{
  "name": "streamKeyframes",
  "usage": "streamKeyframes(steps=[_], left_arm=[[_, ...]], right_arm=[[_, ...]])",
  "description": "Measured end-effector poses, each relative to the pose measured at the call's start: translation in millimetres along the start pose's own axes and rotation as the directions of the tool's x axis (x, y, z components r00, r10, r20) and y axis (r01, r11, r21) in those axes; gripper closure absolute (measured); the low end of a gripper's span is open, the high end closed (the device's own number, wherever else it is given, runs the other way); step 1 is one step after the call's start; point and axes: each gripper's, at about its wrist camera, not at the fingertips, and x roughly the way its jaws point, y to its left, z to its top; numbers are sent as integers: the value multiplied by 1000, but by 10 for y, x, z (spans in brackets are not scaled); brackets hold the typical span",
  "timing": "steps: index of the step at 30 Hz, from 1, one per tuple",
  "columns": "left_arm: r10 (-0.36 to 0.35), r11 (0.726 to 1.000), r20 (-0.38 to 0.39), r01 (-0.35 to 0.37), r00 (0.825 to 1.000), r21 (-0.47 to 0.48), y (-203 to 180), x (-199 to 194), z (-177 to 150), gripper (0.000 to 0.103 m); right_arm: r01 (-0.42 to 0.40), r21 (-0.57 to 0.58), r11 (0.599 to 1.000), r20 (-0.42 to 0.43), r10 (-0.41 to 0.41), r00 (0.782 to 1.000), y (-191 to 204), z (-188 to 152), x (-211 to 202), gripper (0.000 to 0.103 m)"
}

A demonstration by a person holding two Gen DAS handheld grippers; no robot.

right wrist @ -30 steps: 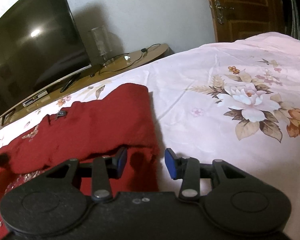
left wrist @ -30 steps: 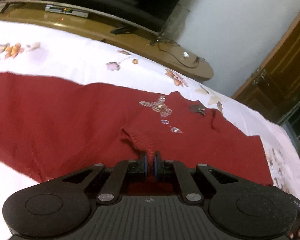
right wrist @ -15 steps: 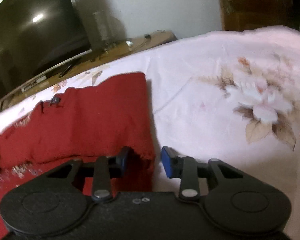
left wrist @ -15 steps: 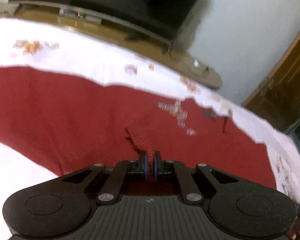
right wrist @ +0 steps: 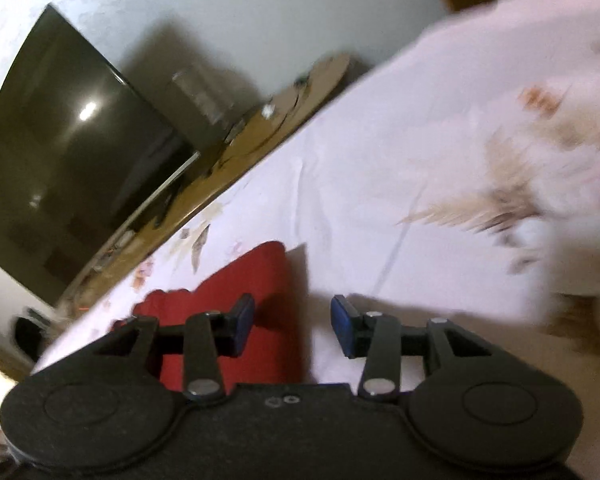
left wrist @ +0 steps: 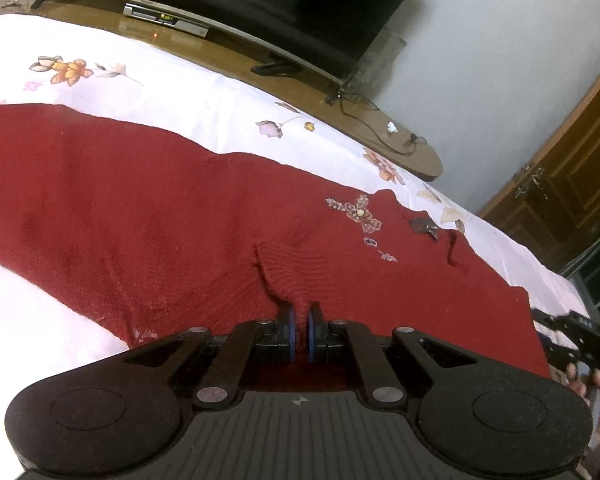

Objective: Fold small clothes

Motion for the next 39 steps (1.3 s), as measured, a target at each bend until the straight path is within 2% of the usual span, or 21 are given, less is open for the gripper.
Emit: streamKeyframes(steps=[2, 3, 4, 5, 6, 8, 10, 13, 15, 16, 17, 18, 19, 22, 25, 28, 30, 31, 35, 37, 39], left_arm=[[-2, 1000, 0, 2, 1000, 4, 2, -3, 5, 97], [-3, 1000, 7, 3, 1000, 9, -4, -15, 7, 97], [-3, 1000, 36, 3, 999, 17, -17, -55, 7, 97], [-3, 1000, 76, 1, 997, 21, -31, -109, 1, 97], [22, 999, 99, -25, 995, 31, -52, -136, -6, 97], [77, 996, 73, -80, 994, 42, -52, -59, -51, 97], [77, 996, 82, -80, 994, 41, -39, -47, -95, 97], [75, 995, 73, -79, 995, 53, -52, -82, -77, 97], [58, 996, 70, -62, 996, 60, -36, -134, -60, 96], [68, 996, 75, -72, 995, 57, -24, -182, -52, 84], [109, 991, 111, -116, 988, 60, -37, -283, -51, 75], [144, 985, 167, -157, 976, 69, -80, -371, -59, 55], [154, 981, 226, -177, 962, 85, -126, -473, -65, 47], [97, 980, 278, -140, 956, 140, -369, -523, 3, 47], [27, 966, 220, -82, 975, 244, -750, -241, 15, 47], [34, 952, 144, -76, 989, 295, -949, 97, -84, 47], [97, 939, 101, -125, 990, 320, -917, 240, -207, 47], [82, 925, 129, -124, 988, 360, -899, 202, -271, 47], [156, 897, 140, -199, 978, 394, -796, 53, -262, 47], [138, 919, 133, -177, 981, 353, -638, -17, -216, 47], [133, 923, 125, -169, 983, 345, -562, -35, -195, 47]], right_arm=[[-30, -17, 999, -7, 30, 1000, 11, 37, 108, 63], [-19, -50, 999, -13, 19, 1000, 57, 35, 130, 68], [-6, -99, 995, -25, 3, 1000, 121, 33, 146, 96], [12, -161, 987, -24, -16, 1000, 206, 20, 133, 95], [47, -216, 975, 33, -41, 999, 288, 1, 43, 95], [50, -239, 970, 80, -31, 996, 338, 13, -72, 96], [124, -294, 948, 31, -120, 992, 324, -28, 113, 95], [143, -343, 928, 39, -138, 990, 334, -109, 153, 94], [157, -352, 923, 53, -148, 988, 368, -136, 78, 79], [170, -358, 918, 74, -154, 985, 408, -156, 25, 73], [175, -369, 913, 100, -148, 984, 434, -186, -67, 72], [172, -382, 908, 121, -136, 983, 463, -220, -190, 72], [161, -391, 906, 135, -116, 984, 488, -265, -317, 74], [120, -446, 887, 129, -68, 989, 613, -401, -543, 79], [103, -538, 836, 102, -57, 993, 813, -604, -515, 82], [114, -615, 780, 71, -89, 994, 977, -811, -343, 82], [145, -662, 735, 67, -135, 989, 991, -909, -256, 84], [158, -682, 714, 65, -156, 986, 954, -945, -240, 84], [175, -670, 722, 81, -162, 983, 796, -910, -362, 86], [199, -668, 717, 93, -185, 978, 769, -902, -379, 86], [193, -656, 729, 84, -184, 979, 755, -882, -391, 86]])
